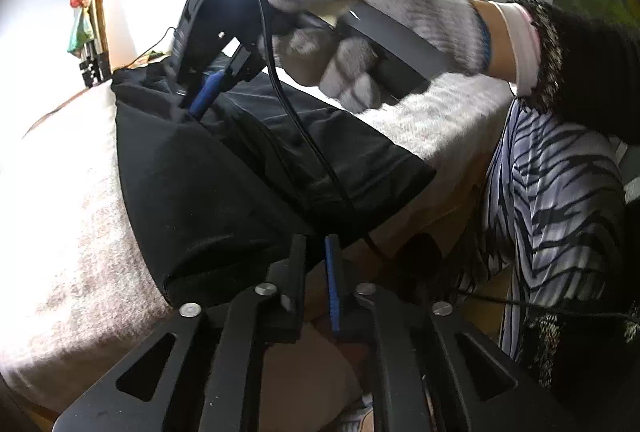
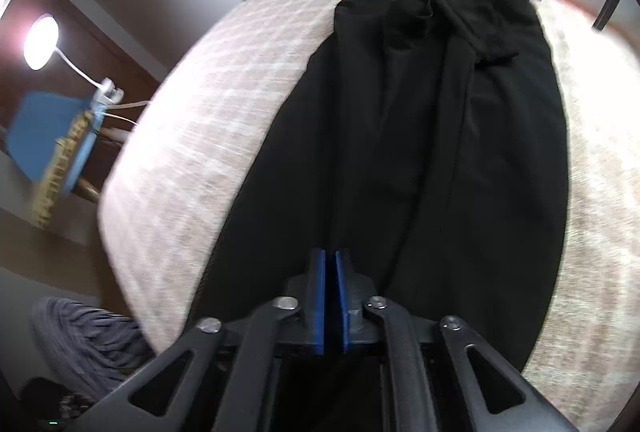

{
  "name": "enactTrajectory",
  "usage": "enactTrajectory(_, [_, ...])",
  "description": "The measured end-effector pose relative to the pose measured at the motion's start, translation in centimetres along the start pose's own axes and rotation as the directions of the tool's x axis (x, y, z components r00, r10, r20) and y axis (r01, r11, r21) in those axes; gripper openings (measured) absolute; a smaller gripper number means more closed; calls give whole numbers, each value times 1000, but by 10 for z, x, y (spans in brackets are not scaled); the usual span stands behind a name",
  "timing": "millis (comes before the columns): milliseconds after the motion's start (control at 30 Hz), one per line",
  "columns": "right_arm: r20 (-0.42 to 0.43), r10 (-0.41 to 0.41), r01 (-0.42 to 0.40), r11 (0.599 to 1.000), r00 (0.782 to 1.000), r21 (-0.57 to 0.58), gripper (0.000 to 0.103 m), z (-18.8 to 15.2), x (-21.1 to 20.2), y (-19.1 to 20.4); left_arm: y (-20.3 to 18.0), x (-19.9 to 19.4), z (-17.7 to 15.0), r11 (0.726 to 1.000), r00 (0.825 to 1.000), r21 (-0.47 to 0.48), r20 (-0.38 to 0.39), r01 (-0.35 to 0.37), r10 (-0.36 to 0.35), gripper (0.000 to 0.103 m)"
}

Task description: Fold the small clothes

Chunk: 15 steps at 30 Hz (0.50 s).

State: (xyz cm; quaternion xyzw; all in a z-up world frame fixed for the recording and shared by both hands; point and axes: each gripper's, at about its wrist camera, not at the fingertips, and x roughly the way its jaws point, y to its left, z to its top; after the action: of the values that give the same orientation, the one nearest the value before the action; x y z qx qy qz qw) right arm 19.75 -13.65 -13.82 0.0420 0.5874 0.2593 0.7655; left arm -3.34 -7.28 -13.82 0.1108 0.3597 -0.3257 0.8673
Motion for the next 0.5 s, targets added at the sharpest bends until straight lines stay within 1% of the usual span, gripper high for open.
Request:
enactTrajectory(33, [17,19,-19,1000,1000,19,47,3,-3,-4,0,-3,0,1000,1000,0,7,-3,3,14])
enactTrajectory(100, [69,28,-32,998,997,52,46,13,-10,-12,1,-13,0,1000,1000,0,21,-1,1,14])
enactTrajectory(133, [80,23,-28,998,997,65,46,19,-11,-16,1,-18,0,1000,1000,8,29,-11,10,14])
enactTrajectory(200, [108,-4,-6,996,994,93,41,37,-11,-25,0,-25,0,1000,999,9,41,-20,19,14])
enactTrajectory(267, [134,-28,11,992,991,123,40,57,-7,-32,4,-32,0,999,998,14,49,-40,40,14])
enactTrajectory(367, [149,-60,37,987,987,155,40,83,3,-41,12,-37,-3,998,997,-9,54,-61,61,14])
enactTrajectory(467, [142,-112,85,979,983,184,40,106,10,-52,26,-37,-6,995,996,-73,54,-68,72,14])
enactTrajectory(500, [140,-117,89,978,983,190,37,112,13,-53,30,-37,-7,994,996,-88,53,-68,72,14])
